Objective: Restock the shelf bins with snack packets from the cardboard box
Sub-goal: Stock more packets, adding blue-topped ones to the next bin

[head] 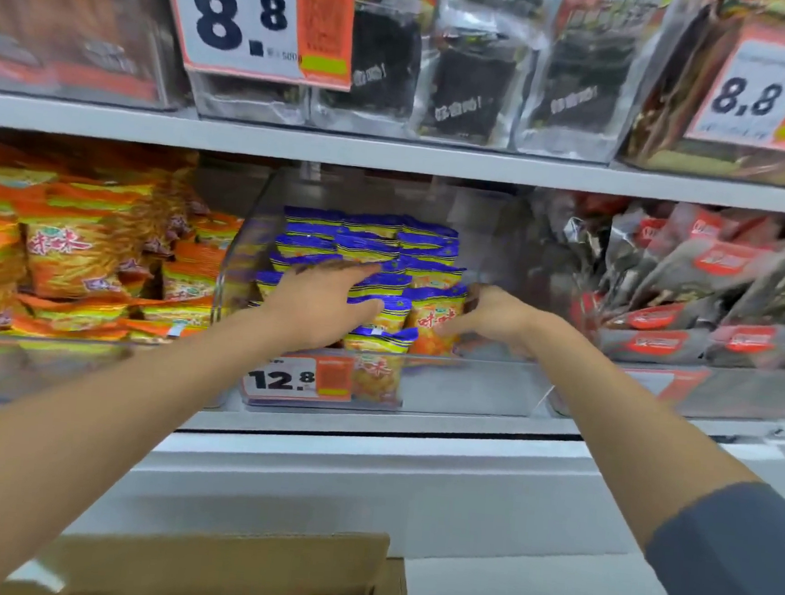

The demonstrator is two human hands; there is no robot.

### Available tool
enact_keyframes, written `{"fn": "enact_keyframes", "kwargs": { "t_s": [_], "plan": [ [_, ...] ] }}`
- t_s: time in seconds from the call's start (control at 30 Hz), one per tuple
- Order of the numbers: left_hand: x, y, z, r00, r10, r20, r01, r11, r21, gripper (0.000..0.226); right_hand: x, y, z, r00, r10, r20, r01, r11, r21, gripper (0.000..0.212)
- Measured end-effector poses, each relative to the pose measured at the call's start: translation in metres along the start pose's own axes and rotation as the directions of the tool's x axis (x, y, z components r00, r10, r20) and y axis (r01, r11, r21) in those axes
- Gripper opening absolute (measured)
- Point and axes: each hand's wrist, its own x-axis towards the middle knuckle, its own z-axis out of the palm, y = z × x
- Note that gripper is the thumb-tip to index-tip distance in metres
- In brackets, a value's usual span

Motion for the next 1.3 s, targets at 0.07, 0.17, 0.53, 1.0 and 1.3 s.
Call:
{"fn": "enact_keyframes", "kwargs": {
  "t_s": [0.07,0.17,0.53,1.0,1.3],
  "plan": [
    [0.000,0.000,0.001,1.000,-0.010,-0.010,0.010,1.000,0.004,0.059,0.001,-0.002,0.006,0.999,-0.048,0.001,0.048,0.998,-0.041,0.076],
    [0.001,0.001,0.001,1.000,-0.013,-0.018,0.012,1.000,-0.012,0.058,-0.001,-0.003,0.009,0.979,-0.160,-0.125,0.133,0.971,-0.198,0.093],
    [-0.001,0.003,0.000,0.999,-0.016,0.033,0.015,0.999,0.051,0.060,-0.007,-0.010,0.007,0.950,-0.284,-0.127,0.182,0.840,-0.511,0.107],
    [-0.002,0.003,-0.001,1.000,-0.011,0.023,0.010,0.999,0.039,0.059,-0.003,-0.007,0.008,0.951,-0.271,-0.151,0.183,0.884,-0.431,0.095],
    [-0.014,0.009,-0.012,0.985,0.069,-0.157,-0.072,0.997,-0.014,0.053,-0.036,-0.018,0.008,0.913,-0.342,-0.223,0.210,0.861,-0.463,0.084]
  ]
}}
